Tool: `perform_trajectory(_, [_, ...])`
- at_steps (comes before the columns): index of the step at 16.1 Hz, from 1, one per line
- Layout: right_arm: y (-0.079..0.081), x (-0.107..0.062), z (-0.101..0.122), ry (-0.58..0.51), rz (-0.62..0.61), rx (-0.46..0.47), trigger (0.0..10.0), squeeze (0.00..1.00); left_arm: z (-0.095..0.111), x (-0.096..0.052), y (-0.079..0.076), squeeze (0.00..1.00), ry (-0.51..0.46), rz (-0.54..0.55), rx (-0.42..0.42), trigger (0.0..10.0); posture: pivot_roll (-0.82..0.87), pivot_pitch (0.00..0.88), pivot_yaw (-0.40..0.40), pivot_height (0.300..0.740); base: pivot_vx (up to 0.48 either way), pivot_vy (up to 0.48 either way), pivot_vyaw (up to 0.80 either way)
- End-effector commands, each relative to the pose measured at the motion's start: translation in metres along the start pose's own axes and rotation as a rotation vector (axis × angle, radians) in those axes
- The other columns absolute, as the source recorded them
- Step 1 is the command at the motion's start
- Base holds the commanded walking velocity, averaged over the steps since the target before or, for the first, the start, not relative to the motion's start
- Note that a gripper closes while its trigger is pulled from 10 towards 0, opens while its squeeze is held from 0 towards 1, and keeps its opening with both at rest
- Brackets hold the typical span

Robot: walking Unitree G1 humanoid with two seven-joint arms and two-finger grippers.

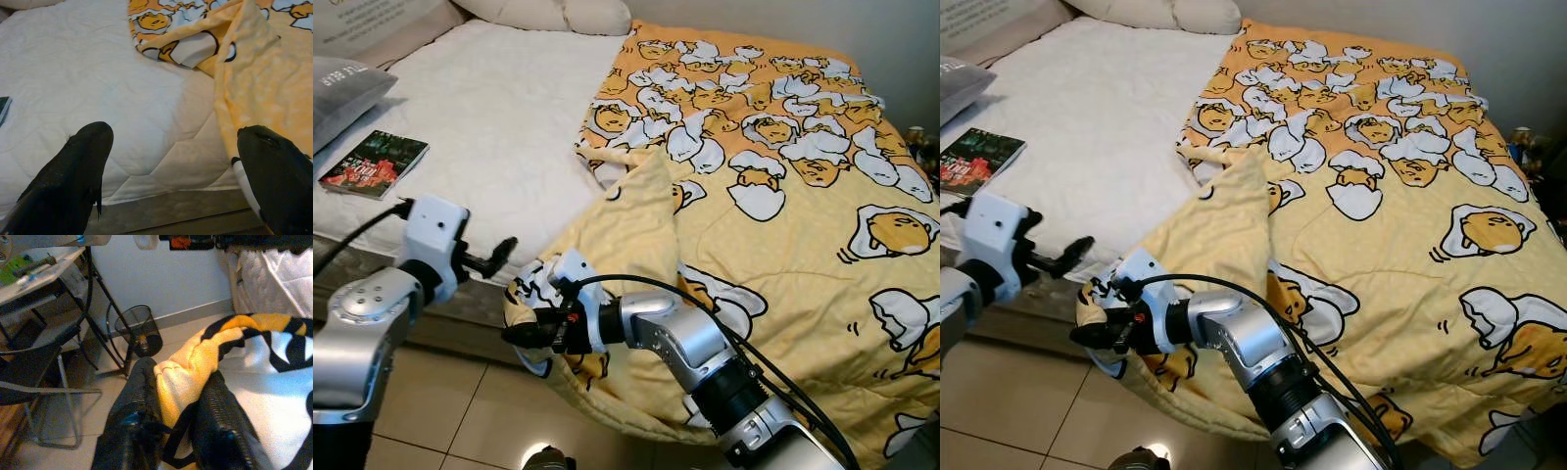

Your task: Clean up the room

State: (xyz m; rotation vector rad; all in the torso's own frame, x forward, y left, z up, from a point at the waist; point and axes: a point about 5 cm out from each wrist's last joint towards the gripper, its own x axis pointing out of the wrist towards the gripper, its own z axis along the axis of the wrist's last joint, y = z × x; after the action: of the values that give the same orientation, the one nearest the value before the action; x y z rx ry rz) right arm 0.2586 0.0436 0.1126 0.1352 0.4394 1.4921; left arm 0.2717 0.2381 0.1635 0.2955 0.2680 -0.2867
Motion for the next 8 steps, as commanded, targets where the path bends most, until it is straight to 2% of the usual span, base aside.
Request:
perform_trajectory(1, [0.006,0.004,0.007,-0.017,0.001,-0.07,10.0,0.0,0.001,0.003,-0.002,0.0,-0.003,-0.011,0.013,10.0,0.1,0.0,-0.023,0.74,0.0,0.0,0.0])
perform_trajectory(4, [0.005,-0.005,0.001,0.001,-0.009,-0.083,10.0,0.0,0.0,0.008,-0.005,0.0,-0.003,-0.025,0.016,10.0,0.08,0.0,-0.019,0.74,0.0,0.0,0.0])
perform_trajectory(5, [0.008,-0.014,0.0,-0.025,0.016,-0.038,10.0,1.0,-0.001,0.011,-0.008,0.0,-0.001,-0.035,0.02,10.0,0.07,0.0,-0.016,0.74,0.0,0.0,0.0])
perform_trajectory(7, [0.011,-0.019,0.0,-0.033,0.048,-0.018,10.0,1.0,-0.002,0.012,-0.01,0.0,0.003,-0.042,0.021,10.0,0.07,0.0,-0.015,0.74,0.0,0.0,0.0])
perform_trajectory(8, [0.017,-0.025,-0.005,0.006,0.069,-0.061,10.0,1.0,-0.006,0.015,-0.012,0.0,0.012,-0.051,0.023,10.0,0.06,0.0,-0.011,0.74,0.0,0.0,0.0])
